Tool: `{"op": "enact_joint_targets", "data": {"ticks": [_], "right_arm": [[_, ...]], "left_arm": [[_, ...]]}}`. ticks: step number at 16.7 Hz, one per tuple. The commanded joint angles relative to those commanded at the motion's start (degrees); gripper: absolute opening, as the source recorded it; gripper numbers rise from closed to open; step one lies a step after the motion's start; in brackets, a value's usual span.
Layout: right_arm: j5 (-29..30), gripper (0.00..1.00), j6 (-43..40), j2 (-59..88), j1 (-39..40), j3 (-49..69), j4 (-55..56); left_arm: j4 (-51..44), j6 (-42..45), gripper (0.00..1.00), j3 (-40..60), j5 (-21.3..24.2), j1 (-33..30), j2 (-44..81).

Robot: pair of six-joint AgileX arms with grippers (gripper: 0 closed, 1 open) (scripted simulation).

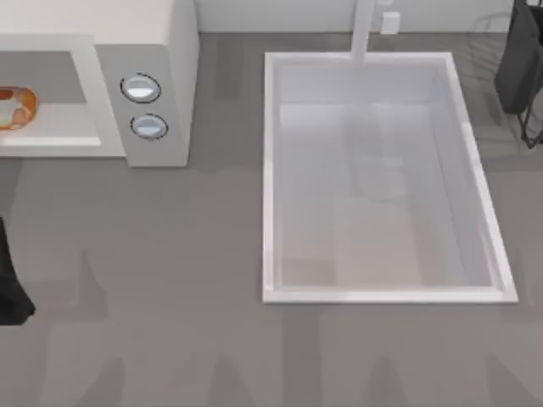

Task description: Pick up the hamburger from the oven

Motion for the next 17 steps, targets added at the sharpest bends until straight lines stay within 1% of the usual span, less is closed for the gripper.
{"op": "enact_joint_targets", "data": {"ticks": [9,11,14,17], "right_arm": [[0.0,1.0,0.0,0.0,0.0,0.0,0.0],[0.0,1.0,0.0,0.0,0.0,0.0,0.0],[0.0,1.0,0.0,0.0,0.0,0.0,0.0],[0.0,1.0,0.0,0.0,0.0,0.0,0.0]], "left_arm": [[0.0,0.0,1.0,0.0,0.0,0.0,0.0],[1.0,0.1,1.0,0.9,0.2,0.2,1.7],[4.7,0.4,1.0,4.4,0.9,0.8,8.8],[10.7,0.8,1.0,10.0,2.1,1.8,21.2]]}}
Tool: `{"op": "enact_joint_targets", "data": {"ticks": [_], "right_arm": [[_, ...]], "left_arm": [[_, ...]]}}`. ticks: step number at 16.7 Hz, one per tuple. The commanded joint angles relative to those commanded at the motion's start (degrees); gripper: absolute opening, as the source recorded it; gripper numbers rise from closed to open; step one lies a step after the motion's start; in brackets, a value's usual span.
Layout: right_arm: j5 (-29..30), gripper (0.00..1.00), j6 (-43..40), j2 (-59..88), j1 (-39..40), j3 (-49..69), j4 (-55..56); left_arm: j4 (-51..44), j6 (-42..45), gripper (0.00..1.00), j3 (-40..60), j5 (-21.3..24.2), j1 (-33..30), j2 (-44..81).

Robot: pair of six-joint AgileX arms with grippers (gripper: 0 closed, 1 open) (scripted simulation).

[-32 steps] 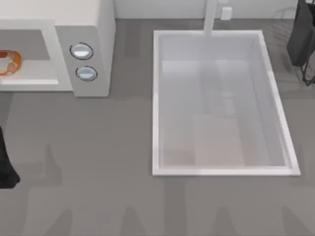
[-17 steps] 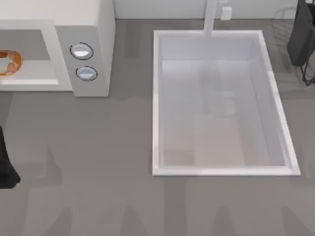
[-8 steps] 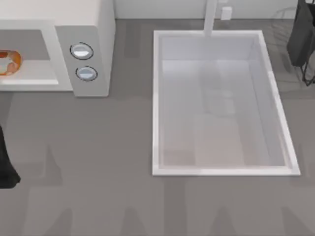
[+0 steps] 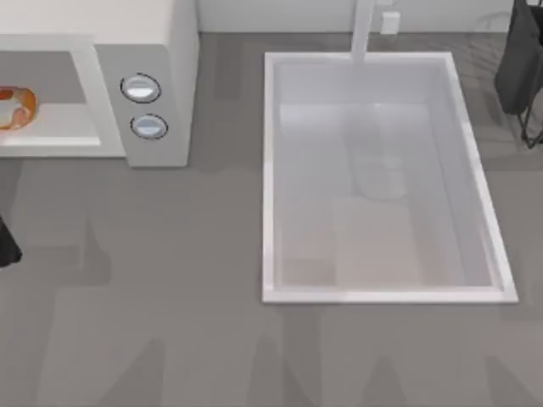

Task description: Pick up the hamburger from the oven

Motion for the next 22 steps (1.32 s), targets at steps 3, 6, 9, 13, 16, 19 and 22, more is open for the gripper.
{"op": "enact_joint_targets", "data": {"ticks": [3,6,9,13,16,19,22], "right_arm": [[0.0,1.0,0.0,0.0,0.0,0.0,0.0],[0.0,1.0,0.0,0.0,0.0,0.0,0.0],[0.0,1.0,0.0,0.0,0.0,0.0,0.0],[0.0,1.0,0.0,0.0,0.0,0.0,0.0],[0.0,1.0,0.0,0.0,0.0,0.0,0.0],[0.0,1.0,0.0,0.0,0.0,0.0,0.0],[0.0,1.0,0.0,0.0,0.0,0.0,0.0]], "left_arm": [[7.6,0.6,1.0,7.1,1.5,1.3,16.7],[16.2,1.2,1.0,15.0,3.2,2.7,36.0],[24.9,1.9,1.0,23.2,4.9,4.2,56.5],[35.9,2.8,1.0,33.4,7.1,6.0,82.7],[43.0,3.3,1.0,40.0,8.5,7.2,99.6],[48.4,3.7,1.0,45.0,9.5,8.1,112.3],[51.7,4.0,1.0,48.1,10.2,8.7,119.6]]}}
